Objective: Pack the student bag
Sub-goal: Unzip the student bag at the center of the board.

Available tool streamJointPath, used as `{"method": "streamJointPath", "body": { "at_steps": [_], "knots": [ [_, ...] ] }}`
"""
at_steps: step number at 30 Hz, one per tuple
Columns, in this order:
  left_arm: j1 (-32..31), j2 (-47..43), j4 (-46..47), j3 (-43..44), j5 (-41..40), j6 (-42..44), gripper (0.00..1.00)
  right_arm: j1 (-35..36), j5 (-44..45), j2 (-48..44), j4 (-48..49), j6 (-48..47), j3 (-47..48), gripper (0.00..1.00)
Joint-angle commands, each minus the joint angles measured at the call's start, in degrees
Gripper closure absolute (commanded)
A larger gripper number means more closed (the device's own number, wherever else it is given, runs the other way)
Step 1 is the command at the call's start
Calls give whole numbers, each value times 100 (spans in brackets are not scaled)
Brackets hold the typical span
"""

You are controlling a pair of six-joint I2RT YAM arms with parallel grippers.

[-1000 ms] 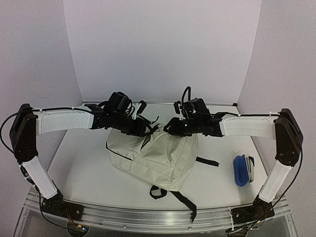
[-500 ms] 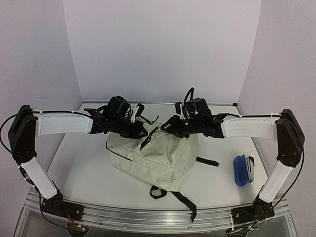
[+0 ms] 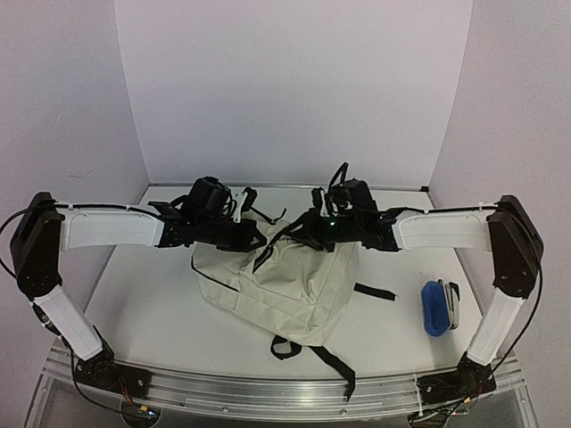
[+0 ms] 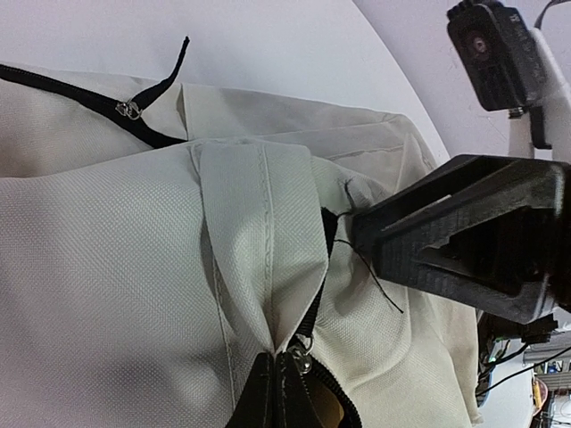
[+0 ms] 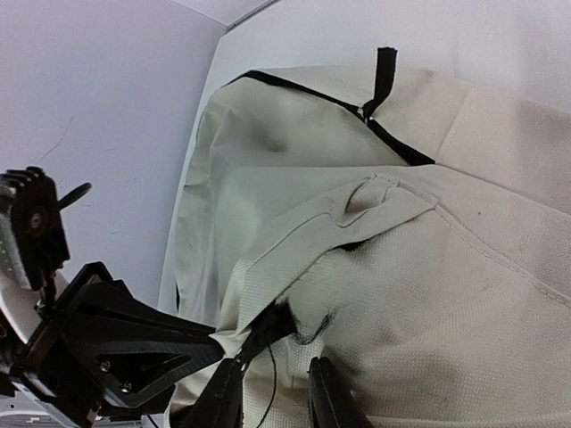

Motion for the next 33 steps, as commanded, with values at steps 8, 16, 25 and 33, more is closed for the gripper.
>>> {"method": "streamJointPath", "body": {
  "at_steps": [8, 16, 25, 33],
  "knots": [
    [-46, -459, 150, -79, -29, -5, 100, 21, -358, 618, 682, 357, 325, 78],
    [-46, -480, 62, -38, -141, 28, 100, 20, -414, 772, 926, 467, 370, 91],
    [-46, -745, -216, -70, -632, 0, 100, 20, -97, 435, 1443, 529, 70, 100],
    [-38, -847, -353, -103, -855, -150, 100, 29, 881, -426, 1619, 68, -468, 100]
  ]
}}
